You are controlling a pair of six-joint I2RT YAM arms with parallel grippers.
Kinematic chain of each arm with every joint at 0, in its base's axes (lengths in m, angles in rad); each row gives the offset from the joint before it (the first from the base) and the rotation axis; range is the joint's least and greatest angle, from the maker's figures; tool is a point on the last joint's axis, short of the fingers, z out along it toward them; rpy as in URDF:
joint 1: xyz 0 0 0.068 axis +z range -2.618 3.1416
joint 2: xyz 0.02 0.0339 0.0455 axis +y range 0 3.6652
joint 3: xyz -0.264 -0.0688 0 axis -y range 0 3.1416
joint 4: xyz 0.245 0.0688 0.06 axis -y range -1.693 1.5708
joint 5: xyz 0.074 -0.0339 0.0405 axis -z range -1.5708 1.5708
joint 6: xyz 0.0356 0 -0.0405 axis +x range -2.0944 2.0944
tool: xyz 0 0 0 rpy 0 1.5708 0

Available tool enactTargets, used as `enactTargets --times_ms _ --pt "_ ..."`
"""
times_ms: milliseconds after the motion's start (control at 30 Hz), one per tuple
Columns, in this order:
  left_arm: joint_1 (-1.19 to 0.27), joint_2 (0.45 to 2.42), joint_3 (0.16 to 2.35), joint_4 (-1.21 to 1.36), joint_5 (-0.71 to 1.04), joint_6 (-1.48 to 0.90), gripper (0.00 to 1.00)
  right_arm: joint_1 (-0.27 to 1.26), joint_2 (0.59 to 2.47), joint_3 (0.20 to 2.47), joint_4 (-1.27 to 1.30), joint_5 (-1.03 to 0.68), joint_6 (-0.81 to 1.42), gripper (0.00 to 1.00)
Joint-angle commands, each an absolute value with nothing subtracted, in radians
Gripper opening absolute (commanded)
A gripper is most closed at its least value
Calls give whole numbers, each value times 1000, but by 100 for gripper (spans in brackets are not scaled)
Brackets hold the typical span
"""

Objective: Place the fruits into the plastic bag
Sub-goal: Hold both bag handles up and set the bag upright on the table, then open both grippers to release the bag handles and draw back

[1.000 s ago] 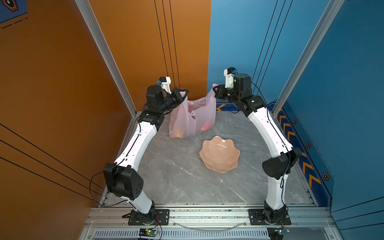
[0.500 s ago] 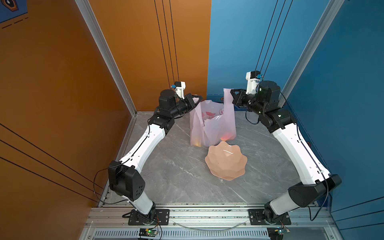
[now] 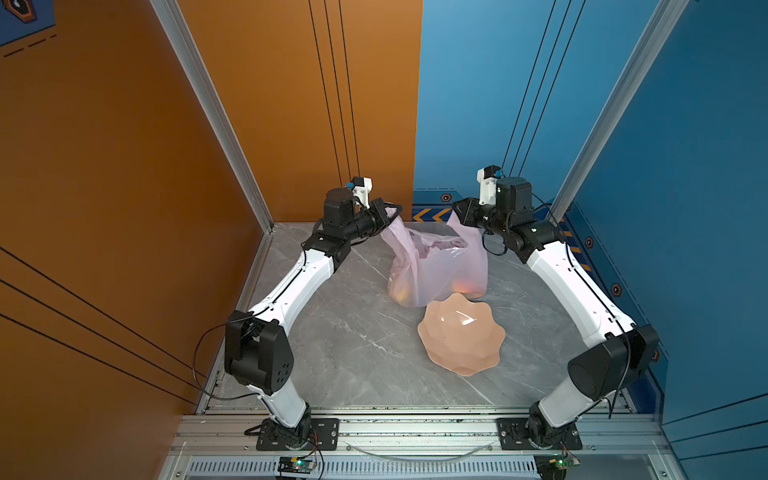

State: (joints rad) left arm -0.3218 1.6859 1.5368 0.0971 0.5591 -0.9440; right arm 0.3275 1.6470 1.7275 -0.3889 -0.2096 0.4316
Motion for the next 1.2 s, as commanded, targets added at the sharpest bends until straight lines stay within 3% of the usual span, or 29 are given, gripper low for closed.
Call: enactTargets --times_ms 0,133,167,200,233,400,533,733,967,1167 --pt "-310 1701 1548 85 593 -949 5 321 1641 1724 -368 -237 433 36" --pt "-314 1717 1590 29 598 -920 38 319 1653 1728 -370 -251 437 63" --pt "-316 1718 1597 19 597 -912 53 319 1655 1729 -373 -254 438 68" --pt "-319 1720 1606 8 597 -903 79 320 1655 1730 -376 -256 439 74" --pt "-321 1719 1617 -4 598 -893 98 320 1653 1732 -380 -254 439 79" --pt "-321 1696 1680 -93 588 -823 98 324 1618 1759 -421 -212 425 100" --pt "-313 1670 1768 -275 565 -727 98 319 1571 1790 -489 -121 408 100" --pt "-312 1633 1957 -756 422 -525 98 311 1501 1873 -648 12 399 100" --pt "-283 1525 1944 -934 310 -455 98 314 1442 1932 -834 136 437 100" --pt "-210 1386 1773 -913 149 -404 98 241 1371 1873 -857 180 458 100"
